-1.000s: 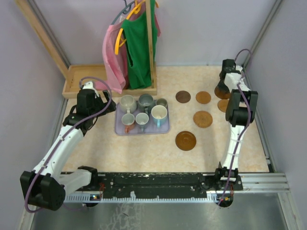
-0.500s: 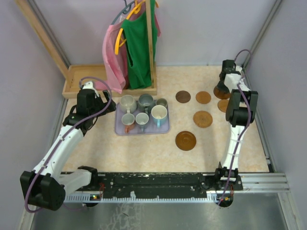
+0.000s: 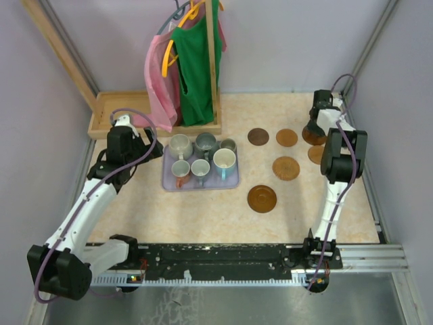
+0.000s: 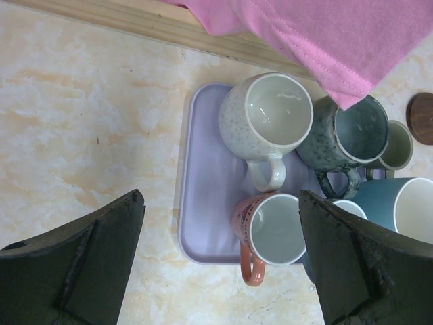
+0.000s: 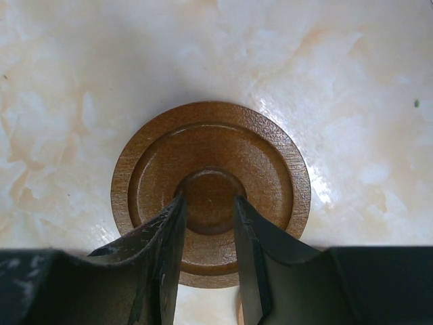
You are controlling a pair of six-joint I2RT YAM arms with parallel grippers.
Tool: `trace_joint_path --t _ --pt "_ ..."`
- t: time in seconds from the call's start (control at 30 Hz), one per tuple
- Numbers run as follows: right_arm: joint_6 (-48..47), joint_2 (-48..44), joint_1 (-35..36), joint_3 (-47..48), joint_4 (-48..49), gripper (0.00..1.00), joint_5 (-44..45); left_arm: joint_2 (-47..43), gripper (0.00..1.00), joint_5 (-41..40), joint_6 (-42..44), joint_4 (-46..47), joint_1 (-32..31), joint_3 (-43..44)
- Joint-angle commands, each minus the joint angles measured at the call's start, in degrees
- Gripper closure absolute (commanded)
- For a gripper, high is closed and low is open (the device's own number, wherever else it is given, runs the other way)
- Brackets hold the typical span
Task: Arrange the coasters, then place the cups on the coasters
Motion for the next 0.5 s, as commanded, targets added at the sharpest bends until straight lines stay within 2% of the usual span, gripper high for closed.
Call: trace_joint_path --t 0.0,0.3,0.47 --pt "-0.2 -4.2 -0.5 -3.6 -3.3 0.64 1.5 -2.1 0.00 0.5 -0.3 1.2 -0.1 -0.6" --pt "0.4 -7.3 -1.5 -7.6 -1.9 0.63 2.6 -3.6 0.00 1.1 -0.3 0.9 -0.1 -1.2" --pt "0.2 -5.9 -1.7 -6.0 -2.0 0.63 2.6 -3.9 0.00 1.0 -0.1 0.4 -0.1 -0.7"
